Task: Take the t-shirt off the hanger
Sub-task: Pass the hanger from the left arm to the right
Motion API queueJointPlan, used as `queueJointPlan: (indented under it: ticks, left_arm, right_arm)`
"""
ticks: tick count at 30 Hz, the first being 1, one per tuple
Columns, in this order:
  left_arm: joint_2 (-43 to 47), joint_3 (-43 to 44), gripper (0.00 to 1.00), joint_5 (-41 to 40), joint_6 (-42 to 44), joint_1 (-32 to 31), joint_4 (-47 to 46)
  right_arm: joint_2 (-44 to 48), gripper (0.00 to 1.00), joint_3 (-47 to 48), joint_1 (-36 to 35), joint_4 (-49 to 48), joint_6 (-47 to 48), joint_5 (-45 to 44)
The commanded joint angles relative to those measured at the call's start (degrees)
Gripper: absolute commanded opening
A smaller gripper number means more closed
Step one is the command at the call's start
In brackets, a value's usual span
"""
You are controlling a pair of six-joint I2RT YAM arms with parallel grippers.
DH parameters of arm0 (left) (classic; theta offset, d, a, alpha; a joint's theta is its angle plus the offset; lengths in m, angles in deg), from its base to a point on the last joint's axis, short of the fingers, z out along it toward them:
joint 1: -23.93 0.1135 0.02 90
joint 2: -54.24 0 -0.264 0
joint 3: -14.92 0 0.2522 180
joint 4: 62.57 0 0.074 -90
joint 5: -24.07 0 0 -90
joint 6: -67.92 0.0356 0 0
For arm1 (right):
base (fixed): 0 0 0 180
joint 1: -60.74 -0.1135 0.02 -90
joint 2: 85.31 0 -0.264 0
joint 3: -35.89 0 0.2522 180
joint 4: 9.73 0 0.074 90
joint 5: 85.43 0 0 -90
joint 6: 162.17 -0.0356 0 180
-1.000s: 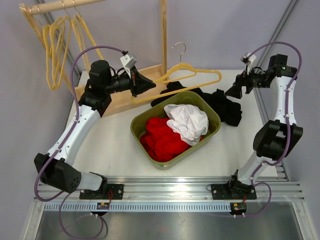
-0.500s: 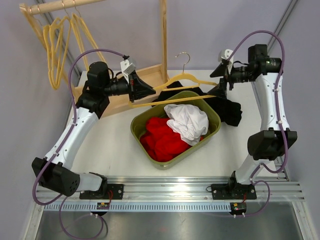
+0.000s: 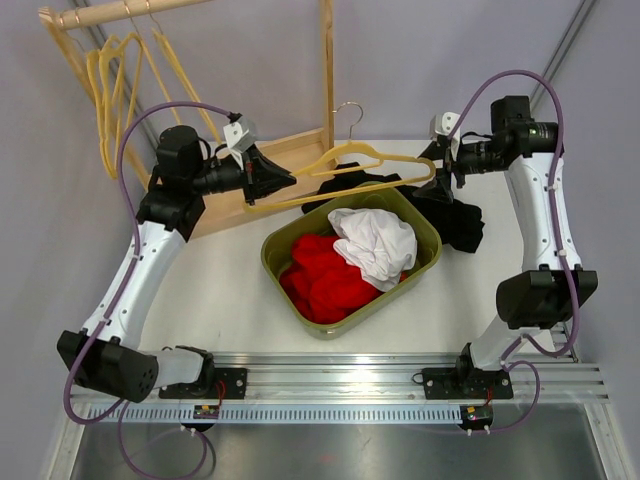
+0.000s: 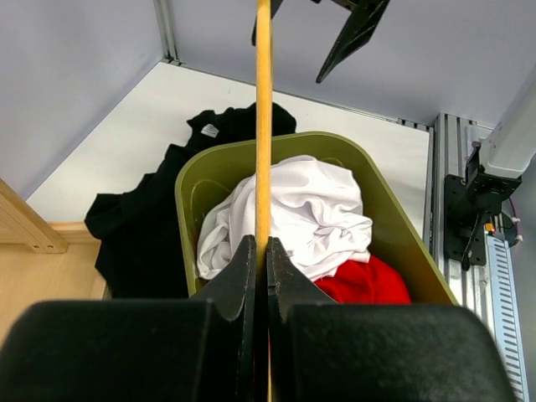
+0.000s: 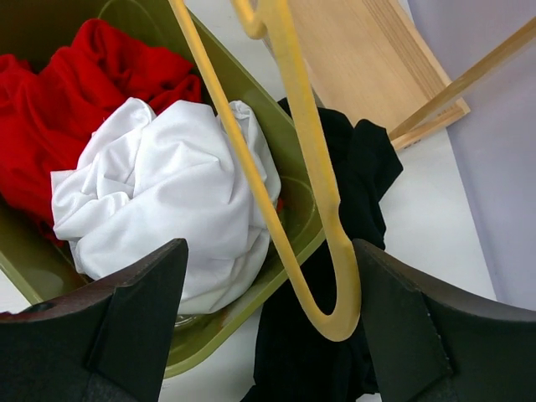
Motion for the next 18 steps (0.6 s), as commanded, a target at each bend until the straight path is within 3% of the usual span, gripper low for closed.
queueJointPlan:
  ticks: [1,4,8,11,12,14,15,18]
  left_arm:
    - [0.7,-0.1,0.00,0.5,1.1,0.5,-3.4]
    - [0.9,-0.2,0.00,0.4,1.1,0.8,-3.8]
    - [1.4,-0.7,0.00,0.5,-0.4,1.4,-6.1]
    - [1.4,-0.7,0.00,0.3,-0.9,1.8,-6.9]
    - [1.4,-0.8,0.00,0.3,-1.1,2.0,-7.3]
    - [1.2,-0.9,0.00,0.2,-1.8,2.1,-8.1]
    - [1.2,-0.8,0.00,0.1,-1.8,2.3,-8.3]
    - [0.6,-0.7,0.00,-0.2,-1.8,2.6,-8.7]
  right_arm:
    - [3.3,0.83,-0.4,0.0,17.1,3.2,0.6]
    - [3.3,0.77,-0.8,-0.2,17.1,3.2,1.4]
    - [3.2,0.57,-1.8,-0.3,17.1,2.9,2.2]
    - [3.6,0.38,-2.0,-0.3,17.1,2.7,2.6]
    - [3.7,0.23,-2.0,-0.3,17.1,2.5,2.7]
    - [4.2,0.05,-2.5,-0.3,17.1,2.7,2.8]
    - [4.5,0.00,-2.6,-0.3,17.1,2.8,2.8]
    - [5.2,0.00,-2.5,-0.3,17.1,2.2,3.0]
